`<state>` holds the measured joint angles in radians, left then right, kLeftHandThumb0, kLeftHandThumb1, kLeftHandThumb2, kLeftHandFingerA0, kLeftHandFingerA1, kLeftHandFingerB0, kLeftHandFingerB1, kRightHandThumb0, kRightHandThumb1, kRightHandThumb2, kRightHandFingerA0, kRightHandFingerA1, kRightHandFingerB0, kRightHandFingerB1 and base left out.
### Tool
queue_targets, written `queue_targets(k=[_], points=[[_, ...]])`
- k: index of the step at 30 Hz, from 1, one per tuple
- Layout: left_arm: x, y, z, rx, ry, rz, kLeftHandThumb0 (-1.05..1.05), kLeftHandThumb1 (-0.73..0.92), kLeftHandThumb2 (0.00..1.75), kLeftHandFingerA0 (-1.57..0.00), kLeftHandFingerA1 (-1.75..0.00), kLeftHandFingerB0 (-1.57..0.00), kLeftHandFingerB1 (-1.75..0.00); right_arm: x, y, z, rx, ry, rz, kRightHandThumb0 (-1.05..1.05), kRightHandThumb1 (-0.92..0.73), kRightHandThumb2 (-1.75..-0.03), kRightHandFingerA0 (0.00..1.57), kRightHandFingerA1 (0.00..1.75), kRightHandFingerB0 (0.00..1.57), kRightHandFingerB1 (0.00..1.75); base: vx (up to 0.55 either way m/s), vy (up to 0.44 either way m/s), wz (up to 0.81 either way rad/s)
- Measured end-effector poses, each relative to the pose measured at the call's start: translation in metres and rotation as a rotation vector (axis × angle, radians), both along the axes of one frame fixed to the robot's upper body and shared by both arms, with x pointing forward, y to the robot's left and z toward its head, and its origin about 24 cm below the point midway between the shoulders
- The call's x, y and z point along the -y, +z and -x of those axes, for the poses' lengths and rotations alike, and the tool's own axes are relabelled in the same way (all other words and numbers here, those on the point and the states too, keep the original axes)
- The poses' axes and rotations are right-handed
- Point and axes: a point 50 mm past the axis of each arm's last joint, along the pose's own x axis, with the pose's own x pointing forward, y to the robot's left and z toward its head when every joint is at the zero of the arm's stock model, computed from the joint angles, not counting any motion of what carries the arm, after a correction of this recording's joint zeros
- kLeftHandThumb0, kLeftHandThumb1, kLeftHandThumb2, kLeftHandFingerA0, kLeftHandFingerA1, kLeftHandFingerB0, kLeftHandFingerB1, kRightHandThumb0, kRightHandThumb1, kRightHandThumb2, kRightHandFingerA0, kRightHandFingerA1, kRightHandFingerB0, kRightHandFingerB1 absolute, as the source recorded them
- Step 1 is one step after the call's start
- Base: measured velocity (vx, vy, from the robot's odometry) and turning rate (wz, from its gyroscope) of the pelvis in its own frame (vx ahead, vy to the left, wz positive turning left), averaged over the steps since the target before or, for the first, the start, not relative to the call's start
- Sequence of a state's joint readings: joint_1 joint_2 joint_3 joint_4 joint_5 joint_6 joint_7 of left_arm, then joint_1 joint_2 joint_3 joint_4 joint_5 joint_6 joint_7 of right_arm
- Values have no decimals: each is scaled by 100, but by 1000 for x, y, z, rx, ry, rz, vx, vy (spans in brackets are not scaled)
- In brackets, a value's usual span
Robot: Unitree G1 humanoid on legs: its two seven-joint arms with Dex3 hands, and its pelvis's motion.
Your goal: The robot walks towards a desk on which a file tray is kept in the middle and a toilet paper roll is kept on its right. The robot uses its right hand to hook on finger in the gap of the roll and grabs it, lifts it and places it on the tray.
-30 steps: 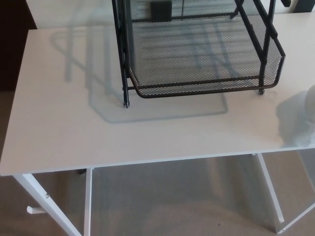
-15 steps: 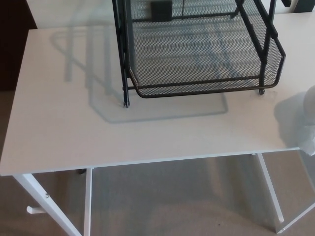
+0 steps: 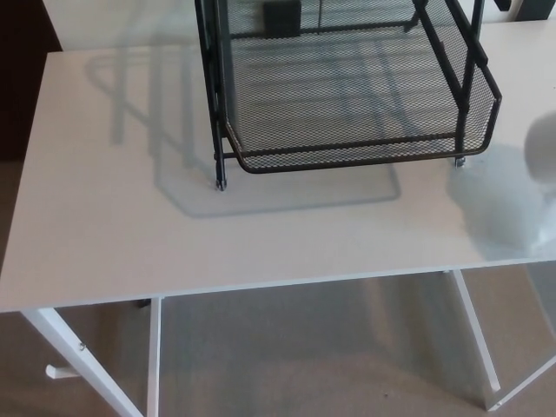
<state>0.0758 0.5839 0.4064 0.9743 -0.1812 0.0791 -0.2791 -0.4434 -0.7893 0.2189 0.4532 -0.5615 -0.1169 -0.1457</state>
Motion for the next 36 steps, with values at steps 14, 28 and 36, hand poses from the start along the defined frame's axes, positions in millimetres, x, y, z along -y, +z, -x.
queue_targets(k=[14, 28, 36], points=[[-2, 1, 8, -21, -9, -10, -72, 92, 79, -38, -84, -20, -69, -11, 119, 2, 310, 114, -38, -32, -49, -93, 115, 132, 84, 77, 0, 0, 0], [-2, 0, 8, -24, -7, -7, -71, 92, 79, -40, -82, -21, -68, -59, 160, -11, 270, 286, -54, -20, -68, -65, 83, 147, 92, 69, 0, 0, 0], [-2, 1, 7, -22, -9, -7, -72, 92, 79, -41, -83, -21, -68, -99, 152, -33, 124, 380, -70, -28, -71, -62, 81, 121, 90, 66, 0, 0, 0]])
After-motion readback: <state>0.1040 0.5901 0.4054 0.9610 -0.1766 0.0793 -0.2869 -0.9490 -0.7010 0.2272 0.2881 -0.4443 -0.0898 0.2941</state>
